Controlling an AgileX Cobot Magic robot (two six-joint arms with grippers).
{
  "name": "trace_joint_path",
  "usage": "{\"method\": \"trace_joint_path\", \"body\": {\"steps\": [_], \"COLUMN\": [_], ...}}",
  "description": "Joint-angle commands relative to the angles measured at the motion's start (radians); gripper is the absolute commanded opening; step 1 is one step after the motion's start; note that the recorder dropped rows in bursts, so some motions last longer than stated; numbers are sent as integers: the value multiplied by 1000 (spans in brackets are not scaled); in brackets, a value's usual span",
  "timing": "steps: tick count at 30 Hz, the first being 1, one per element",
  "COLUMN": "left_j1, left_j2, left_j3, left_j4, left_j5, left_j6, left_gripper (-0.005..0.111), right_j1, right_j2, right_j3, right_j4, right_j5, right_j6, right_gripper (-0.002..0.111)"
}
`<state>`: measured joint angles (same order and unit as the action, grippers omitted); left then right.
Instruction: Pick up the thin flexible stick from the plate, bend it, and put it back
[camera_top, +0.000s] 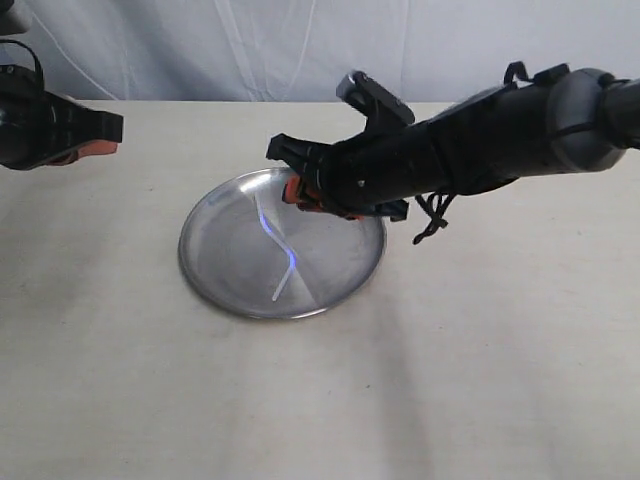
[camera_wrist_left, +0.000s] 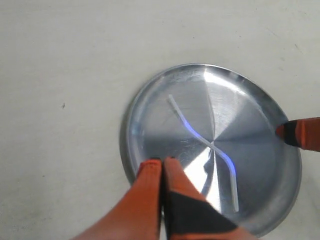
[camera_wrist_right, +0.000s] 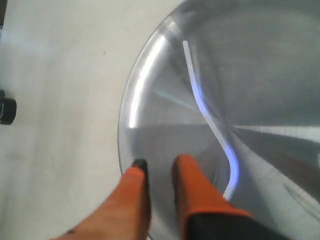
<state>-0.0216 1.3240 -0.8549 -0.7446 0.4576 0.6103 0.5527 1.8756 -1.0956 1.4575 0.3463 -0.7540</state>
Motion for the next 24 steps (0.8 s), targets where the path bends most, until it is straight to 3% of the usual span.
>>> {"method": "trace_joint_path", "body": {"steps": [1, 6, 10, 15, 24], "left_j1": [3, 3, 3, 3, 3], "left_j2": [-69, -227, -329, -372, -374], "left_j3": [4, 62, 82, 89, 89], "left_j4": [-30, -63, -20, -17, -17], "left_j5": [-46, -199, -203, -166, -167], "left_j6": [-6, -2, 1, 1, 1], "left_gripper": [0, 0, 0, 0, 0], "right_j1": [-6, -4, -4, -4, -4], "right_j2": [-179, -392, -612, -856, -1085], "right_j3": [-5, 21, 146, 303, 321], "right_j4": [-378, -999, -1263, -1209, -1178], "right_j5": [9, 107, 126, 161, 197], "right_j6": [125, 563, 840, 871, 871], "right_gripper": [0, -1, -1, -1, -1]}}
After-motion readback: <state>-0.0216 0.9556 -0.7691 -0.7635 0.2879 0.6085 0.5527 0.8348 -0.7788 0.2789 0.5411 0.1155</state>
